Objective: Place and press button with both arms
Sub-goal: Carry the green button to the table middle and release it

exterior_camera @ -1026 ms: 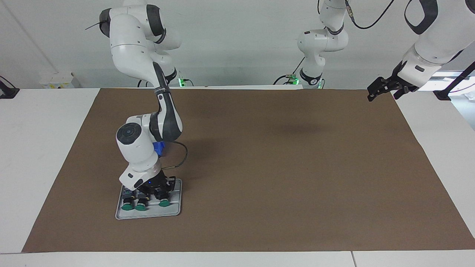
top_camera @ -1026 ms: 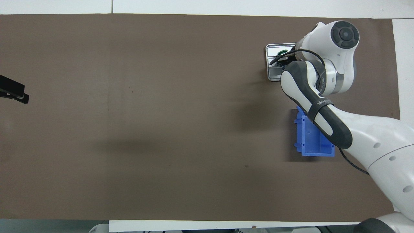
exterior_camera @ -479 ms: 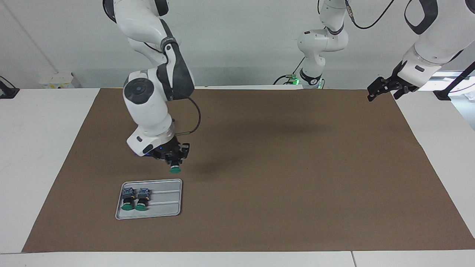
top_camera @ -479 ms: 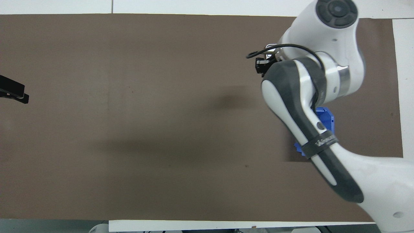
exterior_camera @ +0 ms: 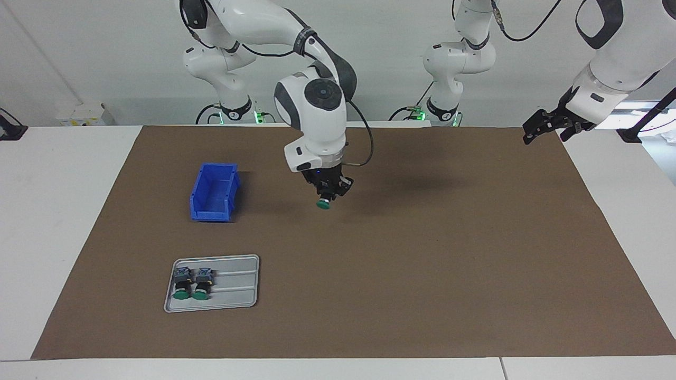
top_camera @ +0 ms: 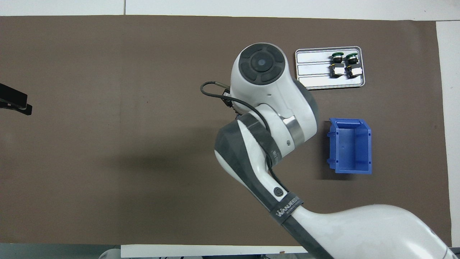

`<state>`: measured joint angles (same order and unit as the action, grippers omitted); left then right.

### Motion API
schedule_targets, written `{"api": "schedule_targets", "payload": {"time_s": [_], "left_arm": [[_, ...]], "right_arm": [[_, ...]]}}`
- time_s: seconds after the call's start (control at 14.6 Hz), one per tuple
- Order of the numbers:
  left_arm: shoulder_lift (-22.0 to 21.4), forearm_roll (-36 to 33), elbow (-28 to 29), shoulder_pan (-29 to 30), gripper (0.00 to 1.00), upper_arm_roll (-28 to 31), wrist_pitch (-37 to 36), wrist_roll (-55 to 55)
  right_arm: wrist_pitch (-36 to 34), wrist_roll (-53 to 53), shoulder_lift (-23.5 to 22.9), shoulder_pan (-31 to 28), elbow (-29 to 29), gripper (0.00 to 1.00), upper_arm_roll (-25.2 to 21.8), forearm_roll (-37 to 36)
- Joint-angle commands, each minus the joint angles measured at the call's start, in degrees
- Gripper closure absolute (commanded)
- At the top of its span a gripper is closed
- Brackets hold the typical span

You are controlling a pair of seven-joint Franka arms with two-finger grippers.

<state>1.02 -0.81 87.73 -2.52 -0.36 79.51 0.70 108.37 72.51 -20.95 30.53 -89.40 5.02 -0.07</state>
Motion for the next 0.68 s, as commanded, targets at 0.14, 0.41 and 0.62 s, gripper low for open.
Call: {"api": "schedule_targets", "payload": {"time_s": [0.14,0.41,0.62], "left_arm": [[-1.46,-0.59,1.75,0.06,0.0,0.27,0.3,-0.78],[-1.54,-0.59,1.75,-0.11,0.0,0.27,0.3,-0.78],[-1.46,-0.59,1.75,-0.03,0.0,0.27,0.3,-0.78]], "right_arm": [[3.52,19.49,-3.74,2.42,0.36,0.95,0.34,-0.02],[6.67,33.28,-4.71,3.75,0.37,0.93,0.34,4.02],[11.49,46.72,-5.15,5.33,-0.86,0.9,0.34,3.94]]}}
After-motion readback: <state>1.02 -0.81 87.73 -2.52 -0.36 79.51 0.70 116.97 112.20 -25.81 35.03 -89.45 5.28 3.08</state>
